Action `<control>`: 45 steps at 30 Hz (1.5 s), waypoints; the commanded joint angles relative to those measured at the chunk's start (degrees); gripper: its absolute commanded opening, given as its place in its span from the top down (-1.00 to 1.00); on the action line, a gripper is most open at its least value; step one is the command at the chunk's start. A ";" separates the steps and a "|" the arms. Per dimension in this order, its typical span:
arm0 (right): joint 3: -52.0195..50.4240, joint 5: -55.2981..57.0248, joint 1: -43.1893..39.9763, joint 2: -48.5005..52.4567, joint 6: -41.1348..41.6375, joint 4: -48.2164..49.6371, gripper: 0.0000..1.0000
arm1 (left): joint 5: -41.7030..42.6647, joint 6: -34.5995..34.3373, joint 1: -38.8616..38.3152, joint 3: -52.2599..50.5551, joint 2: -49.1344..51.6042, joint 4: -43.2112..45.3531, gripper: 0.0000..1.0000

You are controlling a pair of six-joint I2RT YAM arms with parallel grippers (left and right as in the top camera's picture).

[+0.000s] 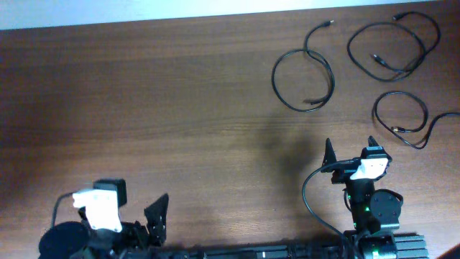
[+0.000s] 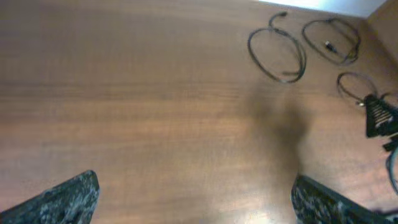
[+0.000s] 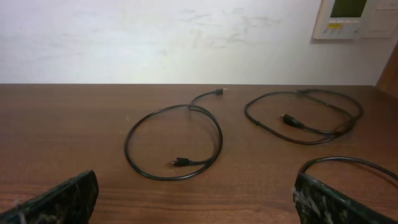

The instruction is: Untangle cables

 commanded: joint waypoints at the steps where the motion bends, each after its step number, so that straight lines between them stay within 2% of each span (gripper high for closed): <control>1: -0.50 0.63 0.22 -0.44 0.66 -0.07 -0.97 | -2.16 0.70 -0.37 -0.48 -1.07 -3.06 -0.98; 6: -0.50 0.63 0.22 -0.44 0.66 -0.09 -0.97 | -2.82 0.76 3.02 -3.98 -8.28 -2.29 -0.98; 11: -0.50 0.63 0.22 -0.44 0.66 -0.09 -0.97 | -2.93 1.05 5.92 -10.97 -18.78 2.95 -0.98; 17: -0.50 0.63 0.22 -0.44 0.66 -0.09 -0.97 | -3.28 4.04 8.55 -25.31 -26.45 19.85 -0.98; 24: -0.50 0.63 0.22 -0.44 0.66 -0.09 -0.97 | -3.58 8.63 8.76 -39.36 -26.34 41.57 -0.98; 31: -0.50 0.63 0.22 -0.44 0.66 -0.09 -0.97 | -3.52 8.61 8.76 -48.92 -26.34 46.80 -0.97; 37: -0.50 0.63 0.22 -0.44 0.66 -0.07 -0.97 | -3.43 8.59 8.76 -60.08 -26.38 62.77 -0.98; 44: -0.50 0.63 0.22 -0.44 0.66 -0.09 -0.97 | -6.84 8.72 8.76 -64.57 -26.40 69.68 -0.97; 45: -0.50 0.63 0.22 -0.44 0.66 -0.09 -0.97 | -7.06 10.73 8.76 -64.57 -26.40 69.64 -0.98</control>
